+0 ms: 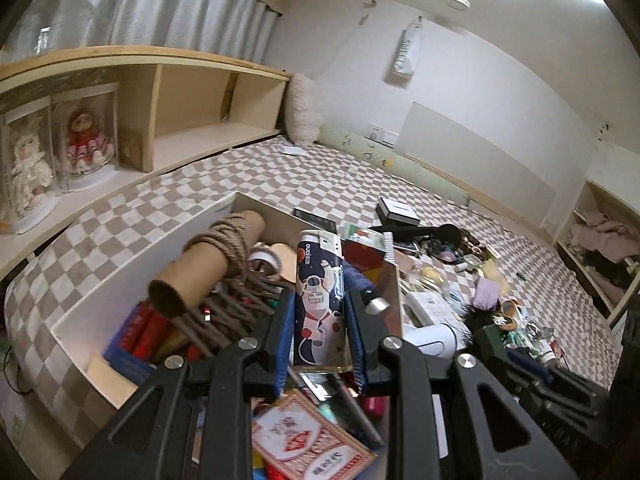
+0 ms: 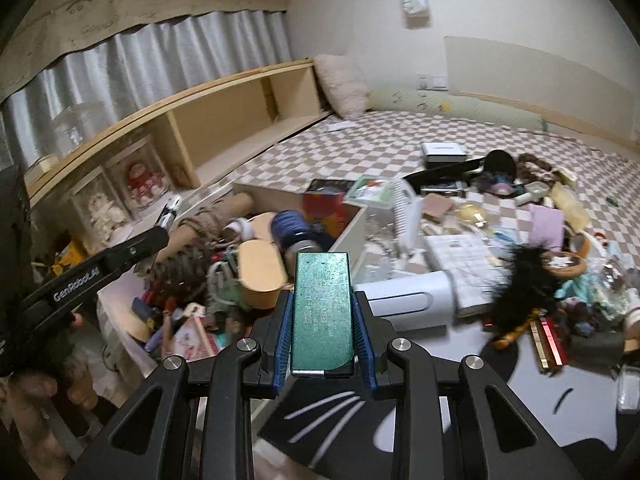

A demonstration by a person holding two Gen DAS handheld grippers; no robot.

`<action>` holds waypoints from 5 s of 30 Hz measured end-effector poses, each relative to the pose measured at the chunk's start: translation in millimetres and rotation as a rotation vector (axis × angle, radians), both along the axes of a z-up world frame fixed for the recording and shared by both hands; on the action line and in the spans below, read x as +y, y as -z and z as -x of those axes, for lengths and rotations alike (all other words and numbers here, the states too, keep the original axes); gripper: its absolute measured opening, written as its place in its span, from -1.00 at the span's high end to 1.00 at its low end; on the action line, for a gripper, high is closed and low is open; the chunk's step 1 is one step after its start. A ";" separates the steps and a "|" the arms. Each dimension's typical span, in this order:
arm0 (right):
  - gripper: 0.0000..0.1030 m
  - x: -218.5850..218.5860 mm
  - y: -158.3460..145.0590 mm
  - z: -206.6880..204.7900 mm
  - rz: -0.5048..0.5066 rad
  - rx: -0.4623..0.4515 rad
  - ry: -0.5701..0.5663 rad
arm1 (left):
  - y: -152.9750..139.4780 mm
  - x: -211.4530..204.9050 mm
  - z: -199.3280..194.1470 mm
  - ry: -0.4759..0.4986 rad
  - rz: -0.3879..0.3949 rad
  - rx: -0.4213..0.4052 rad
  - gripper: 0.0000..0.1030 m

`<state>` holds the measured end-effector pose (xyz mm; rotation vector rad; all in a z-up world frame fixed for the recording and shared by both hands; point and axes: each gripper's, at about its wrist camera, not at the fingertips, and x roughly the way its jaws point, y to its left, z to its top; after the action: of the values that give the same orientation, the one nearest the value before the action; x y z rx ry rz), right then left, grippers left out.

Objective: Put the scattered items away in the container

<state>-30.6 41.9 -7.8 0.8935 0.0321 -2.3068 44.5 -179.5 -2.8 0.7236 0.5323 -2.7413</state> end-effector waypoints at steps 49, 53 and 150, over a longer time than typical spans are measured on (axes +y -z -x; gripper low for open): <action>0.41 -97.8 25.9 -35.1 0.039 -0.100 -0.325 | -1.7 -54.3 -42.8 -0.312 -0.083 0.074 0.51; 0.41 -94.3 26.9 -32.6 0.046 -0.103 -0.302 | -1.7 -50.4 -40.3 -0.315 -0.044 0.059 0.45; -1.00 171.9 -26.1 -58.3 -0.093 0.104 0.289 | -18.1 141.1 -29.8 0.172 0.259 -0.037 -1.00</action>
<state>27.7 213.8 18.4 0.8704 0.0590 -2.6390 74.2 -38.4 15.3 0.7831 0.1058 -2.8720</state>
